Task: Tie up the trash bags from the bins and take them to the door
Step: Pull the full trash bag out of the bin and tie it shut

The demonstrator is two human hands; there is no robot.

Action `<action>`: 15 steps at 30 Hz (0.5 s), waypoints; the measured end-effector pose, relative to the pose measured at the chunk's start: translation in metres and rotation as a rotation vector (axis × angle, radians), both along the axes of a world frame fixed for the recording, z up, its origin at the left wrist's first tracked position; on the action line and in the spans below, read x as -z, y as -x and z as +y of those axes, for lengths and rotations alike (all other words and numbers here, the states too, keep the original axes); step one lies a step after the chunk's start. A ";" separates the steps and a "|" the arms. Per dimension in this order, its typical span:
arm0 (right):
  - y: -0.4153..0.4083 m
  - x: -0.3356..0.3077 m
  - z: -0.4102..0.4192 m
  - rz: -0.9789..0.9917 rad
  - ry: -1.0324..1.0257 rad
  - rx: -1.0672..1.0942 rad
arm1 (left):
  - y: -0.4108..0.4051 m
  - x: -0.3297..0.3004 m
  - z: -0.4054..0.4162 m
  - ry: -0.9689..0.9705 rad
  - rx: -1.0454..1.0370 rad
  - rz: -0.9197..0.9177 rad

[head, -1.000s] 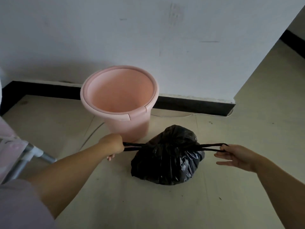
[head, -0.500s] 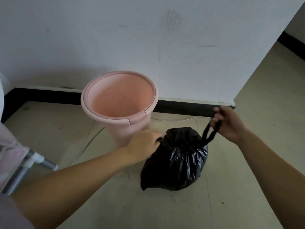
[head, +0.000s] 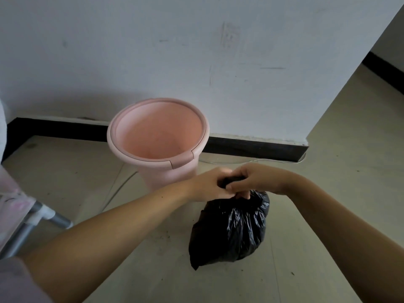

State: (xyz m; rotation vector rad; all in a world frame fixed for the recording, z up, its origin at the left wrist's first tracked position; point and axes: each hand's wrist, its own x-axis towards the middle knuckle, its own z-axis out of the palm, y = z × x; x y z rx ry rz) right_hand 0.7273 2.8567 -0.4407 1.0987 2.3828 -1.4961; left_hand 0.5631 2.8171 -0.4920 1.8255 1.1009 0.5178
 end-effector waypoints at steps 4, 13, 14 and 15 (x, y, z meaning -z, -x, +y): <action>-0.018 0.022 0.014 0.289 0.099 0.348 | 0.011 0.011 0.004 0.161 -0.283 -0.068; -0.023 0.088 0.006 -0.101 -0.612 0.153 | 0.009 0.046 0.015 0.101 -0.300 0.085; -0.023 0.092 0.005 -0.165 -0.638 0.075 | 0.011 0.053 0.015 0.008 -0.222 0.226; -0.023 0.097 0.005 -0.224 -0.662 0.008 | 0.012 0.059 0.014 -0.052 -0.152 0.321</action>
